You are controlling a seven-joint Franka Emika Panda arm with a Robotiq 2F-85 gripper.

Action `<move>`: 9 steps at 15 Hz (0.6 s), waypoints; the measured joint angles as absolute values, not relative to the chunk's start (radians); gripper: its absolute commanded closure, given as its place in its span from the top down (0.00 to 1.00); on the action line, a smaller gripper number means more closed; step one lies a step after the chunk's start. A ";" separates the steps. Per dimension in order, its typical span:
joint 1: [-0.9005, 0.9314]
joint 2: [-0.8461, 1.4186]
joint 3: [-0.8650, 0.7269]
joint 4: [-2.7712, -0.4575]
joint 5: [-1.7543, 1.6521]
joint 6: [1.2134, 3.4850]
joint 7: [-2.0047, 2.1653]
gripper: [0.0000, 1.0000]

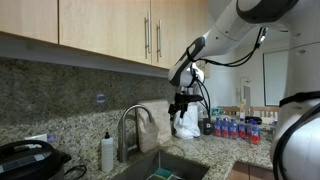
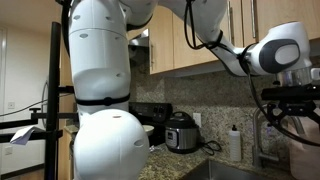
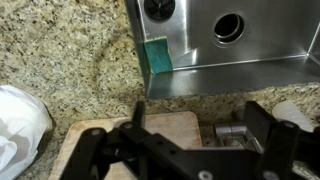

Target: Turn the tap nozzle to the right

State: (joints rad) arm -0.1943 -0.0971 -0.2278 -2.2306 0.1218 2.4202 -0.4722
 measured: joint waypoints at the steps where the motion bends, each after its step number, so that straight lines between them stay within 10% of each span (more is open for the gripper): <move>1: -0.192 -0.111 -0.227 -2.238 0.101 2.403 -0.469 1.00; 9: -0.148 -0.238 -0.183 -2.309 0.001 2.309 -0.425 1.00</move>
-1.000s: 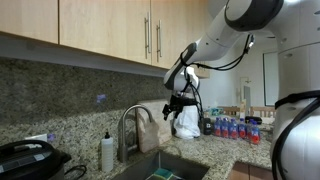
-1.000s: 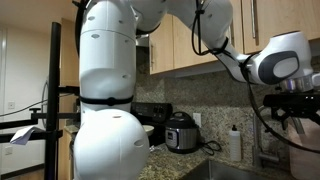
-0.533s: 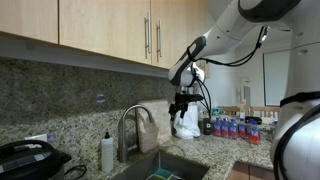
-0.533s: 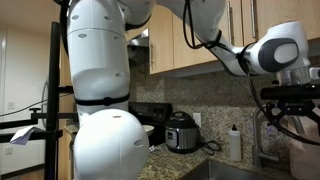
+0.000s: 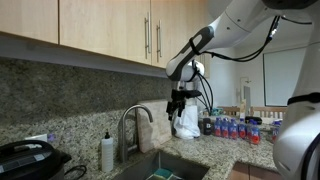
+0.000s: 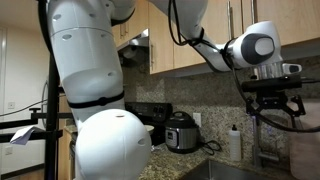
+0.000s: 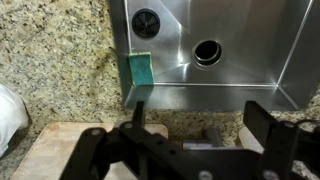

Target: Turn the tap nozzle to the right

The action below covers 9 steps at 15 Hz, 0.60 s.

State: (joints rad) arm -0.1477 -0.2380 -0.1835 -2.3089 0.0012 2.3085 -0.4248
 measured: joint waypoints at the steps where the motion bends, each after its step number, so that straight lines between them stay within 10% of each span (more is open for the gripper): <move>1: -0.139 -0.256 -0.178 -2.318 0.001 2.302 -0.413 1.00; 9: -0.100 -0.389 -0.138 -2.368 0.001 2.194 -0.279 1.00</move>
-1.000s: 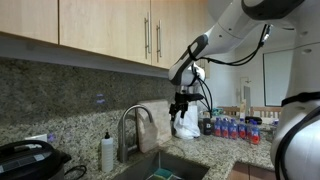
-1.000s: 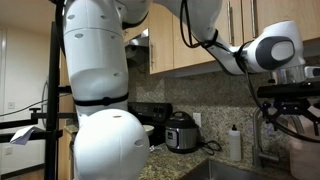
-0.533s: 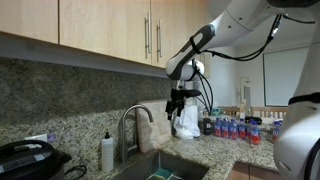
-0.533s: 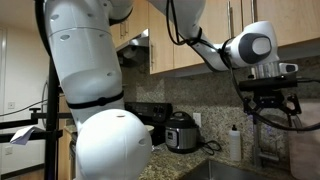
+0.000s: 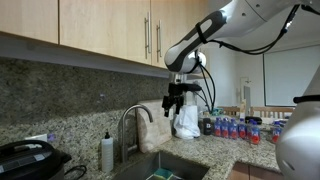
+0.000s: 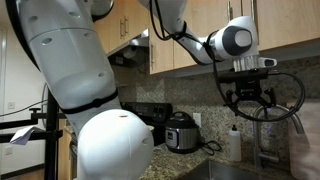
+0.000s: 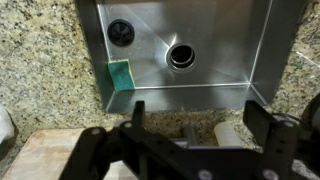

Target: Turn the tap nozzle to the right

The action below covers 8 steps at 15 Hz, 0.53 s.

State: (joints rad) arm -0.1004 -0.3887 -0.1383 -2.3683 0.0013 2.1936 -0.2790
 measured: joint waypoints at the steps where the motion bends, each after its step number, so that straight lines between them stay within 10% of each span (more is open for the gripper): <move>1: -0.100 -0.404 -0.129 -2.375 0.001 2.183 -0.253 1.00; 8: -0.100 -0.505 -0.090 -2.408 0.001 2.093 -0.128 1.00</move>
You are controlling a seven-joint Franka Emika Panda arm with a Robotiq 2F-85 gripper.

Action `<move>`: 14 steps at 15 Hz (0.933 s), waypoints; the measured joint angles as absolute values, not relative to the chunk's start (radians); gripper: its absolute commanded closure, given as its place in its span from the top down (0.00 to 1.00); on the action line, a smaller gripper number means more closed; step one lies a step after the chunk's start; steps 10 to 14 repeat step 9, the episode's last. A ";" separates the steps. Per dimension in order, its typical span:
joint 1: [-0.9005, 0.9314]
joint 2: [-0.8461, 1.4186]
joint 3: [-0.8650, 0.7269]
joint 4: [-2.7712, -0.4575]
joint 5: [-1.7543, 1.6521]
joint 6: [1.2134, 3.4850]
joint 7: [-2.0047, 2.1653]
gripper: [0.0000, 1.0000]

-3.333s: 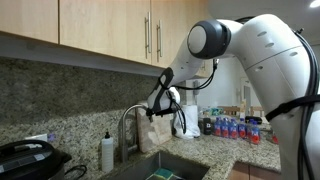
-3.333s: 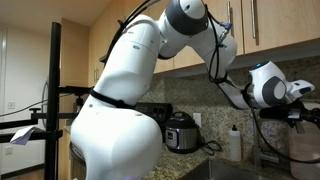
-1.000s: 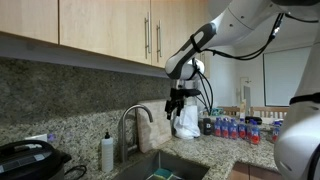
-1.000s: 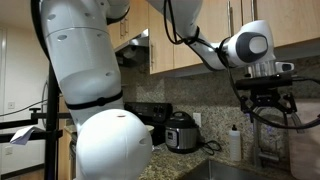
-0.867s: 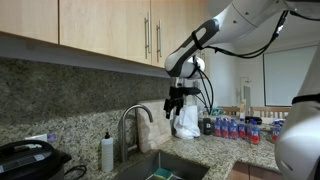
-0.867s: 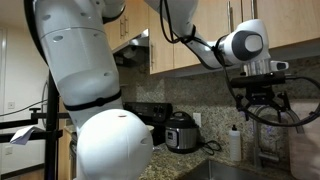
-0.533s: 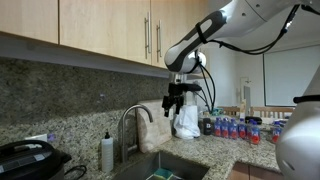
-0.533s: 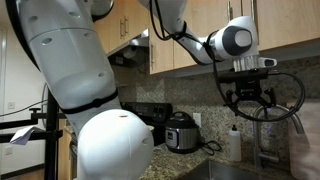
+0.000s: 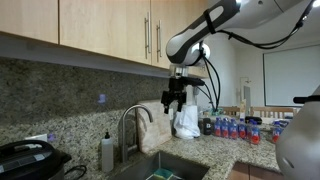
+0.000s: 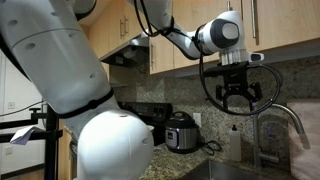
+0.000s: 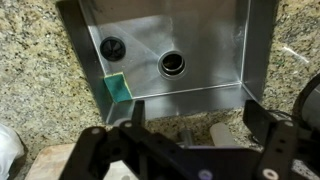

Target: Turn the tap nozzle to the right

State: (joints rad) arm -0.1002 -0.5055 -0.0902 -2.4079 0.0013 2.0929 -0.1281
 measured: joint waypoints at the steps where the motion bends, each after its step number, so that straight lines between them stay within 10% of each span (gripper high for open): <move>1: -0.100 -0.512 -0.091 -2.409 0.001 2.085 -0.128 1.00; 14: -0.100 -0.517 -0.093 -2.413 0.001 2.083 -0.128 1.00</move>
